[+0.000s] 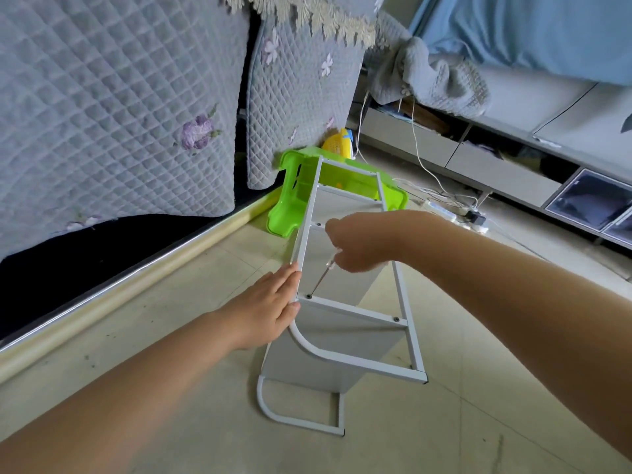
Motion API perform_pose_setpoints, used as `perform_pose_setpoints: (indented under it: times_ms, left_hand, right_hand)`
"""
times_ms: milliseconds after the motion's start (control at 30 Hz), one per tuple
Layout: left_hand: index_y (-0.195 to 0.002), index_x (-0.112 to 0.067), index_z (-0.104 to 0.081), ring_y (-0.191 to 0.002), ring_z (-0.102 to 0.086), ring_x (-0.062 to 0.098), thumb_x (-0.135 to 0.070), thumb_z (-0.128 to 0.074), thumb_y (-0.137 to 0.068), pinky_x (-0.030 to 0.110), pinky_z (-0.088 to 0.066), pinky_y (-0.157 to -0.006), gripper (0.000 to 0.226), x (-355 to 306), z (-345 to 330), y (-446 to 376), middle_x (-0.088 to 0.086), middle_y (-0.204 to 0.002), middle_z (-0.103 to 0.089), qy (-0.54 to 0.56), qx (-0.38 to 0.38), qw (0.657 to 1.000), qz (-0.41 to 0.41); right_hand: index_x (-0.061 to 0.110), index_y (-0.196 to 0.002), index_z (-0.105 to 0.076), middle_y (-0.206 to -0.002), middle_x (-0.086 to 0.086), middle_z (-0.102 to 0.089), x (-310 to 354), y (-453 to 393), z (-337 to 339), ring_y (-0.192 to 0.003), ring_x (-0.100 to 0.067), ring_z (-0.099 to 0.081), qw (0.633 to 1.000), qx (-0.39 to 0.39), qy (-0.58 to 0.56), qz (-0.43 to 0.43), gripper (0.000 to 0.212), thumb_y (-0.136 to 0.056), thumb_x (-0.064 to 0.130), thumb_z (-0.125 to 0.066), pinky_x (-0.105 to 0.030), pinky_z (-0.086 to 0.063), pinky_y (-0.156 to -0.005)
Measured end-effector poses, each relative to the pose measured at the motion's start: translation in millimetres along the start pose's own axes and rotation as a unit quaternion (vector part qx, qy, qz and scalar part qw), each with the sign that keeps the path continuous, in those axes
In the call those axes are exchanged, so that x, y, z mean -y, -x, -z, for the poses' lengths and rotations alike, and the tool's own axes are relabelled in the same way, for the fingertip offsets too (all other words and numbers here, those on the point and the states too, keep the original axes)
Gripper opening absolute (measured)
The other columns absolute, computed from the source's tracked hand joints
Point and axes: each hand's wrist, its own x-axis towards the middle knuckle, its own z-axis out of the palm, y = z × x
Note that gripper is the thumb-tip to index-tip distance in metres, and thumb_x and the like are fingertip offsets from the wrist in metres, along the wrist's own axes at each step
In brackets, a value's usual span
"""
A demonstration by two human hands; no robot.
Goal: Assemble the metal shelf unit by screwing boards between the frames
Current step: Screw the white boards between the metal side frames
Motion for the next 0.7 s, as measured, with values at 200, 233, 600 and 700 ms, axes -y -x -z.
perform_pose_setpoints:
  times_ms: [200,233,600,700]
  left_hand:
    - [-0.146,-0.004,0.007,-0.143,0.011,0.01,-0.056,0.018,-0.056,0.011,0.014,-0.103,0.104,-0.3,-1.7,0.2,0.005,-0.155,0.015,0.026,0.01,1.0,0.007]
    - [-0.146,-0.004,0.007,-0.143,0.011,0.011,-0.056,0.018,-0.057,0.01,0.013,-0.103,0.104,-0.2,-2.1,0.4,0.005,-0.155,0.015,0.027,0.007,1.0,0.007]
    - [-0.147,-0.004,0.004,-0.144,0.007,0.014,-0.055,0.02,-0.056,0.019,0.004,-0.112,0.106,3.6,-1.1,-7.5,0.006,-0.156,0.014,-0.011,0.013,1.0,0.01]
    - [-0.147,-0.005,0.004,-0.144,0.008,0.013,-0.057,0.018,-0.057,0.019,0.004,-0.112,0.105,2.8,-0.6,-7.8,0.004,-0.156,0.014,0.002,0.015,1.0,0.013]
  right_hand:
    - [0.007,-0.118,-0.049,-0.116,-0.01,-0.052,-4.1,8.3,-4.4,-0.104,-0.024,-0.052,0.985,-0.051,0.125,0.112,0.027,-0.1,0.02,-0.034,-0.028,-0.035,-0.075]
    - [0.007,-0.117,-0.052,-0.114,-0.01,-0.055,-2.6,8.3,-3.4,-0.103,-0.025,-0.053,0.982,-0.067,0.135,0.118,0.03,-0.1,0.023,-0.032,-0.027,-0.034,-0.073]
    - [0.003,-0.077,-0.047,-0.064,-0.002,-0.042,9.1,-5.8,0.5,-0.053,-0.015,-0.048,1.0,-0.013,0.016,0.016,0.028,-0.098,0.016,-0.033,-0.017,-0.043,-0.053]
    - [0.007,-0.096,-0.038,-0.077,-0.003,-0.043,8.9,-3.0,0.0,-0.068,-0.026,-0.056,0.999,0.003,-0.012,0.04,0.004,-0.094,0.009,-0.035,-0.027,-0.042,-0.056]
